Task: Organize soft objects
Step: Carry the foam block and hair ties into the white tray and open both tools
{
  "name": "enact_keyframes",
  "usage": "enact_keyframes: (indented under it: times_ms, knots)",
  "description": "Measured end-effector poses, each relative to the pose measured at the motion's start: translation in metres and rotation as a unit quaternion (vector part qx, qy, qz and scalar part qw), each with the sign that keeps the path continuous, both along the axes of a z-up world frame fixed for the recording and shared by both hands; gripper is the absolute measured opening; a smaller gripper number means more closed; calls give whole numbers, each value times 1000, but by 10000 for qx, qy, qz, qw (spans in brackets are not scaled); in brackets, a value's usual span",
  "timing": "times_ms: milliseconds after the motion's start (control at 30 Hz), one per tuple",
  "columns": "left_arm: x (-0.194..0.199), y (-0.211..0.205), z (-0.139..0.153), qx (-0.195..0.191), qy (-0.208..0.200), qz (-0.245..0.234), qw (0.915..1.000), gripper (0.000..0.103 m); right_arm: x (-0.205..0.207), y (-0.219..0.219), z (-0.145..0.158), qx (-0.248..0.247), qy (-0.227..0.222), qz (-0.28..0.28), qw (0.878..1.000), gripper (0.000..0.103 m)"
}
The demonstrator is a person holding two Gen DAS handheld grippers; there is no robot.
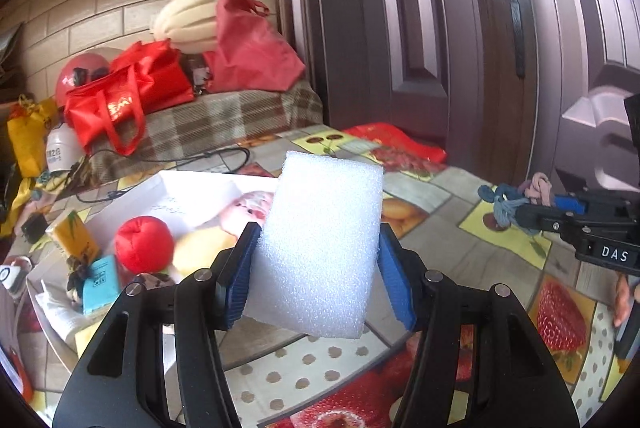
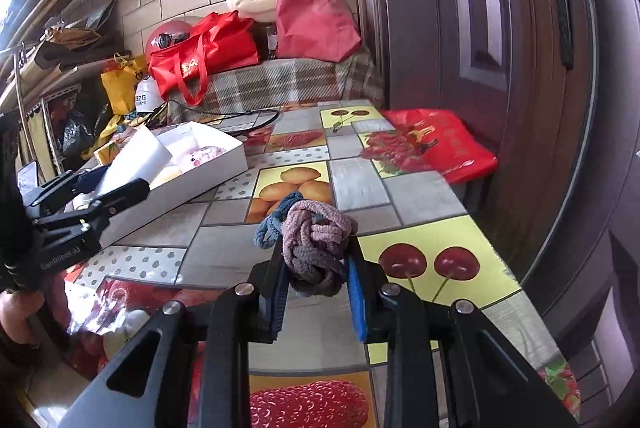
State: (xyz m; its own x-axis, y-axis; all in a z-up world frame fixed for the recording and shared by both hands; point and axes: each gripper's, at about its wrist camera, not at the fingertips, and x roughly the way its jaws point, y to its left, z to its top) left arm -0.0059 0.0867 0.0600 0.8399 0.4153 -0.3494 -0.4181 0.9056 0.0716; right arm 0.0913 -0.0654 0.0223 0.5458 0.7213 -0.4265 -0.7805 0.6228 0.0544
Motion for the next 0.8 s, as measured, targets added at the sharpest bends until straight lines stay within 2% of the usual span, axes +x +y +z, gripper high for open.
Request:
enact_keyframes:
  times_ms: [200, 333, 567, 800]
  knots:
    - [-11, 0, 1, -53, -163, 44, 9998, 57, -18, 11, 3, 345, -38, 141, 9993, 26]
    - [-19, 3, 2, -96, -218, 71, 9997, 58, -37, 23, 6, 427, -348, 188, 9983, 26]
    - [-38, 10, 1, -16, -203, 125, 9997, 58, -46, 41, 7, 372, -431, 259, 9980, 26]
    - [-60, 36, 0, 25, -206, 428, 9989, 58, -55, 61, 5, 199, -441, 502, 9976, 26]
